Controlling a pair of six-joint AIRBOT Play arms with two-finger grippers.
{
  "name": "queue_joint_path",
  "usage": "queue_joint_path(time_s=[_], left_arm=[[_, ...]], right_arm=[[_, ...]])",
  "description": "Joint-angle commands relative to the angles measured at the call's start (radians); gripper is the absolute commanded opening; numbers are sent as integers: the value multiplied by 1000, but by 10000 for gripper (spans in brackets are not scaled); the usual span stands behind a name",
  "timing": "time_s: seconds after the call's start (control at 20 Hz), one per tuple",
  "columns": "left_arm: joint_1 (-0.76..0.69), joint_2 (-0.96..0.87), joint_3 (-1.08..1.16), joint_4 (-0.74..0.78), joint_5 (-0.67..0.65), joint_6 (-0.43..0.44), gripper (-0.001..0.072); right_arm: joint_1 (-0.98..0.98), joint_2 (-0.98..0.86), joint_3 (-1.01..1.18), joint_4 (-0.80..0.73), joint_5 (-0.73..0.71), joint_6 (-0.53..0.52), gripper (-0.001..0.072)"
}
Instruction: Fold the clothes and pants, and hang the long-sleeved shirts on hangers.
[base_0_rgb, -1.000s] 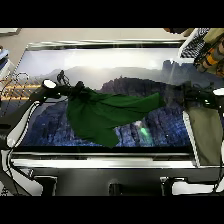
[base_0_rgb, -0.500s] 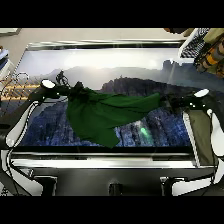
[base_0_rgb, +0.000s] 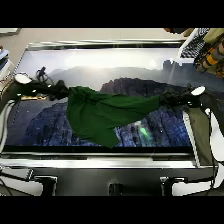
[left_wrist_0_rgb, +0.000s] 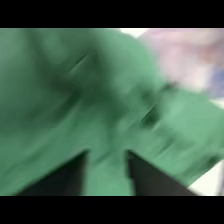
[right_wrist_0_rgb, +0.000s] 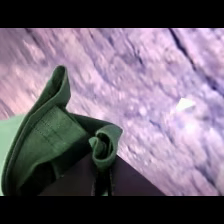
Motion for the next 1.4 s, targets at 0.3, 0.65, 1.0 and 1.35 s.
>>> queue_joint_path(time_s=[0.3, 0.65, 1.0, 1.35], left_arm=[[48, 433, -720, -23, 69, -6, 450], [-82, 407, -803, -75, 233, -27, 450], [-165, 308, -802, -129, 274, -36, 449], [-177, 330, -669, -246, 246, 94, 15]], right_arm=[[2, 36, 0, -56, 189, 3, 33], [2, 72, 0, -72, 206, 3, 33], [2, 140, 0, -72, 206, 3, 33], [1, 252, 2, -71, 198, 6, 32]])
